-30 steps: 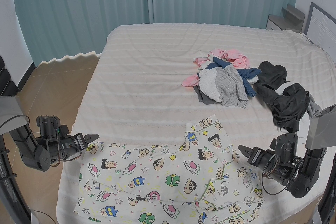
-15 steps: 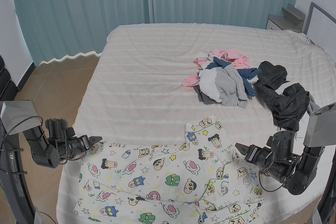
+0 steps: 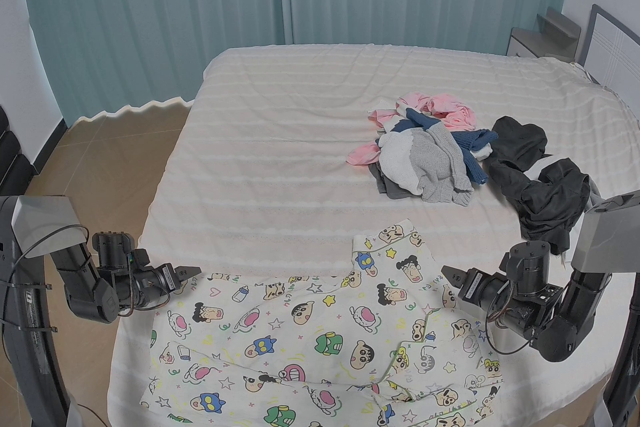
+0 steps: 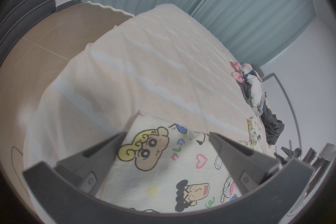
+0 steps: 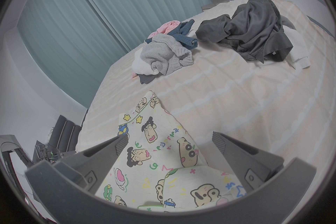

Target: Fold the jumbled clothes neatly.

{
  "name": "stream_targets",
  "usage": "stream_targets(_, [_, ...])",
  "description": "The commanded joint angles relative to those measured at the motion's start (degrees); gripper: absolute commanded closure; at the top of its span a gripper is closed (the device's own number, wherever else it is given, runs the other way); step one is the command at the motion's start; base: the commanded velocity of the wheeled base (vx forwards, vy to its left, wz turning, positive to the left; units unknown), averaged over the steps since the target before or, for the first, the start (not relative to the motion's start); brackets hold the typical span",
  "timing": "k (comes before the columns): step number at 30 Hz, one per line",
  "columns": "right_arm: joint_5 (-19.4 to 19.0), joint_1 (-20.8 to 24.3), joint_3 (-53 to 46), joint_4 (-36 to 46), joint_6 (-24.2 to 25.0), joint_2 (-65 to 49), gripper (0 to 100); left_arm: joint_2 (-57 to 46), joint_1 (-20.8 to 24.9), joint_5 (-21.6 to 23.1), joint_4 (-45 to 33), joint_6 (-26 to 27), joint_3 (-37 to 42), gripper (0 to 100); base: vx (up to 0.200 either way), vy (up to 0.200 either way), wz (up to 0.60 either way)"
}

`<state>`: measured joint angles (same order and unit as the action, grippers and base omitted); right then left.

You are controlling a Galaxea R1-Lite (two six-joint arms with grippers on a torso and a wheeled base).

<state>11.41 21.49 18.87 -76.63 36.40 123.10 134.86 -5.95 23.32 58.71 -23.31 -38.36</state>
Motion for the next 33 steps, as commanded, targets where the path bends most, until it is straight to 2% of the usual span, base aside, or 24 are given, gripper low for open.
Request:
stream_targets(1, [-0.16, -0.49, 5.56, 5.0, -0.19, 1.0, 0, 0.05, -0.03, -0.03, 0.0, 0.02, 0.13, 100, 0.0, 0.0, 0.0])
stream_targets(4, [-1.83, -0.84, 11.89, 12.56, -1.07, 0.91, 0, -0.22, -0.03, -0.38, 0.44, 0.28, 0.48, 100, 0.0, 0.0, 0.0])
stream_targets(5, [-1.92, -0.84, 11.98, 12.73, -1.07, 0.91, 0, -0.22, -0.03, -0.38, 0.53, 0.28, 0.48, 100, 0.0, 0.0, 0.0])
stream_targets(6, [-3.32, -0.57, 15.85, 17.3, -1.07, 0.74, 0, -0.48, -0.2, -0.64, 0.88, 0.28, 0.66, 100, 0.0, 0.0, 0.0])
stream_targets(8, [-3.32, -0.57, 15.85, 17.3, -1.07, 0.74, 0, -0.48, -0.2, -0.64, 0.88, 0.28, 0.66, 100, 0.0, 0.0, 0.0])
stream_targets(9, [-5.08, -0.4, 22.17, 25.83, -1.24, 1.88, 0, -1.45, -0.55, -1.08, 1.06, 0.28, 1.1, 100, 0.0, 0.0, 0.0])
stream_targets(11, [-6.31, -1.01, 26.57, 28.82, -1.33, 3.81, 0, -2.06, -0.73, -2.05, 1.06, 0.37, 1.71, 100, 0.0, 0.0, 0.0])
stream_targets(16, [-9.74, -3.39, 31.84, 30.84, -6.61, 7.77, 0, -2.5, -0.91, -4.78, 1.14, 0.63, 1.98, 100, 0.0, 0.0, 0.0])
stream_targets(17, [-11.5, -4.0, 33.07, 30.75, -9.07, 9.17, 0, -2.85, -0.91, -5.57, 1.14, 0.63, 2.15, 100, 0.0, 0.0, 0.0])
stream_targets(20, [-13.08, -4.53, 35.88, 31.01, -11.18, 11.2, 0, -3.47, -0.91, -5.65, 1.14, 0.63, 3.3, 100, 0.0, 0.0, 0.0])
stream_targets(27, [-14.22, -4.18, 41.33, 32.16, -13.37, 16.21, 0, -3.73, -0.73, -5.74, 1.14, 0.81, 3.3, 100, 0.0, 0.0, 0.0])
stream_targets(33, [-17.91, -4.0, 43.27, 32.16, -13.37, 16.12, 0, -3.73, -0.47, -5.74, 1.14, 0.81, 3.21, 100, 0.0, 0.0, 0.0])
